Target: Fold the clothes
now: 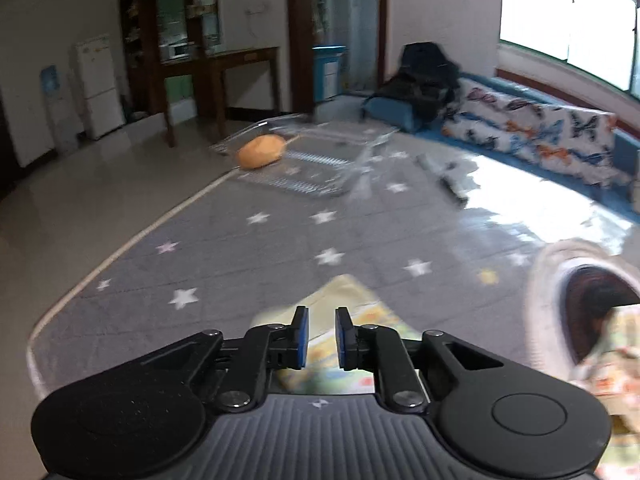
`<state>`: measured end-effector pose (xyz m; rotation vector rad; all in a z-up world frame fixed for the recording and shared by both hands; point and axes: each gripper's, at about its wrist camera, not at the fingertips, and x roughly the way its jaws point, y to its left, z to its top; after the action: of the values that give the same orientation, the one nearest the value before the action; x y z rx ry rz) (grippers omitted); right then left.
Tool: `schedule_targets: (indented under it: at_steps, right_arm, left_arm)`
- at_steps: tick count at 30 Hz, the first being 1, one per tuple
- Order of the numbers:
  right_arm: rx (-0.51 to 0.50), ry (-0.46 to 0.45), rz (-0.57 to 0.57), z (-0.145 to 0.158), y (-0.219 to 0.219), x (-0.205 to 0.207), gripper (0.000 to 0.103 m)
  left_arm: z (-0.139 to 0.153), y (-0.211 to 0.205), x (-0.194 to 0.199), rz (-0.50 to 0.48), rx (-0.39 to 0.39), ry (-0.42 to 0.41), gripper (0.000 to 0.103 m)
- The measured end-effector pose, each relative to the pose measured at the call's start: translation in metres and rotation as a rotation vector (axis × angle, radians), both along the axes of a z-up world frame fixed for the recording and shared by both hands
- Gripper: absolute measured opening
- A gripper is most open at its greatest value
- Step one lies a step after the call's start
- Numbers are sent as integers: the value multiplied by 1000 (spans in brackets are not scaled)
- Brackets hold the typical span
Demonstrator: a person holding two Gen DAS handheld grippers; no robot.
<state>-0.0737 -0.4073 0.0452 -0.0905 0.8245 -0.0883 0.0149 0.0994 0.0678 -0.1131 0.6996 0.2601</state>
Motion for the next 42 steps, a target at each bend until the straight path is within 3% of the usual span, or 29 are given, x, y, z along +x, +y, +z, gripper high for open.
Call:
schedule_targets:
  at_steps: [1, 5, 10, 13, 16, 21, 23, 25, 28, 32, 35, 38, 42]
  right_arm:
    - [1, -1, 9, 0, 3, 3, 64]
    - [4, -5, 44, 1, 15, 16, 64]
    - [7, -10, 87, 3, 29, 32, 64]
    - [13, -14, 107, 4, 36, 41, 64]
    - [18, -15, 120, 5, 40, 46, 64]
    - [24, -12, 137, 3, 42, 56, 64]
    - [25, -11, 138, 2, 42, 59, 64]
    - [25, -10, 139, 1, 41, 62, 64]
    - [24, -10, 138, 1, 41, 64, 64]
    - [24, -26, 133, 6, 40, 66, 64]
    - [28, -44, 126, 12, 40, 68, 64]
    - [60, -71, 125, 22, 41, 71, 64]
    - [104, -98, 157, 29, 51, 75, 65]
  left_arm:
    - [4, -8, 0, -36, -17, -7, 31]
    - [12, -55, 10, -220, -90, -19, 32]
    - [1, -125, 40, -429, -146, 35, 34]
    - [-10, -160, 62, -486, -139, 79, 36]
    - [-18, -184, 83, -520, -92, 101, 48]
    - [-37, -198, 111, -534, -111, 178, 47]
    - [-43, -198, 114, -541, -126, 192, 45]
    - [-46, -199, 115, -556, -139, 204, 26]
    - [-44, -200, 112, -575, -145, 188, 7]
    - [-24, -202, 88, -639, -160, 88, 5]
    - [-15, -213, 58, -749, -147, 35, 5]
    - [-20, -230, 31, -859, -111, 41, 5]
    - [-33, -241, 9, -937, -117, 83, 6]
